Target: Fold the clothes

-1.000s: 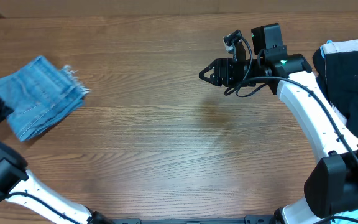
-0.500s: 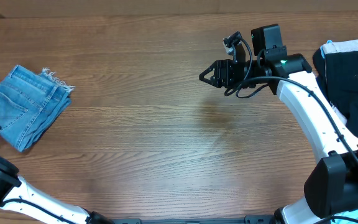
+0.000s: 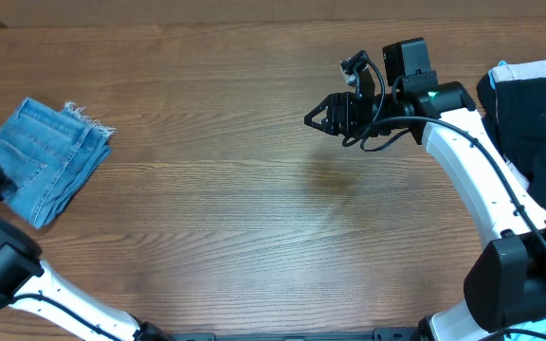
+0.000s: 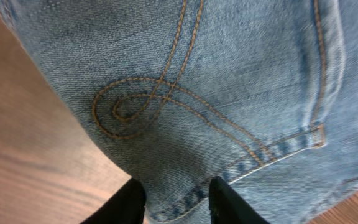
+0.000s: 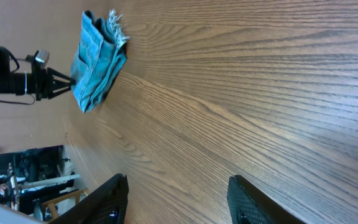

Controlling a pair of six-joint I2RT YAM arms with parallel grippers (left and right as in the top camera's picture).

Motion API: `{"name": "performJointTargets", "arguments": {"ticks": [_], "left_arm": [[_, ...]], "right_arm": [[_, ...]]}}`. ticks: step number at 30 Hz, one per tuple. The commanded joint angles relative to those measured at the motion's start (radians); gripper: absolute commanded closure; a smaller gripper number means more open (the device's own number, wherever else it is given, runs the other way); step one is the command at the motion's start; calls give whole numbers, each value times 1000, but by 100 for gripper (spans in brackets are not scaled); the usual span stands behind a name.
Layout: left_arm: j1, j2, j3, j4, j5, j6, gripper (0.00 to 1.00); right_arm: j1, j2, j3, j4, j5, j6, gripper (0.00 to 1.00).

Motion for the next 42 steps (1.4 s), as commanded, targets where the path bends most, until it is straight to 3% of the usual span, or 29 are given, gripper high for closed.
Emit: {"name": "performJointTargets", "arguments": {"ticks": [1, 6, 9, 11, 13, 18, 19, 20, 22, 26, 35, 42], "left_arm": [[-81, -45, 17, 23, -25, 66, 80], [-174, -45, 14, 21, -85, 89, 83], [-201, -45, 15, -15, -202, 46, 56], [-195, -46, 16, -34, -198, 60, 51], [-185, -63, 16, -38, -187, 72, 56], [-181, -139, 16, -4, -66, 196, 55], [-184, -142, 16, 2, -57, 216, 60], [-185, -142, 16, 10, -57, 216, 78], [-193, -126, 15, 29, -30, 246, 96], [-232, -45, 14, 36, 23, 311, 96], [-368, 209, 14, 39, -16, 306, 96], [-483, 231, 14, 124, 119, -5, 96]], "right_arm": [[-4, -39, 0, 7, -5, -8, 44], [-4, -39, 0, 10, 7, -8, 44], [-4, -39, 0, 5, 9, -8, 44], [-4, -39, 0, 4, 9, -8, 44], [-10, -39, 0, 2, 9, -8, 44], [-42, -39, 0, -10, 8, -8, 44], [-47, -39, 0, -12, 8, -8, 44], [-51, -39, 0, -14, 9, -8, 44], [-58, -39, 0, -14, 9, -8, 44], [-60, -39, 0, -14, 9, -8, 44], [-60, -39, 0, -17, 9, -7, 44], [-60, -39, 0, -17, 9, -8, 44]]}}
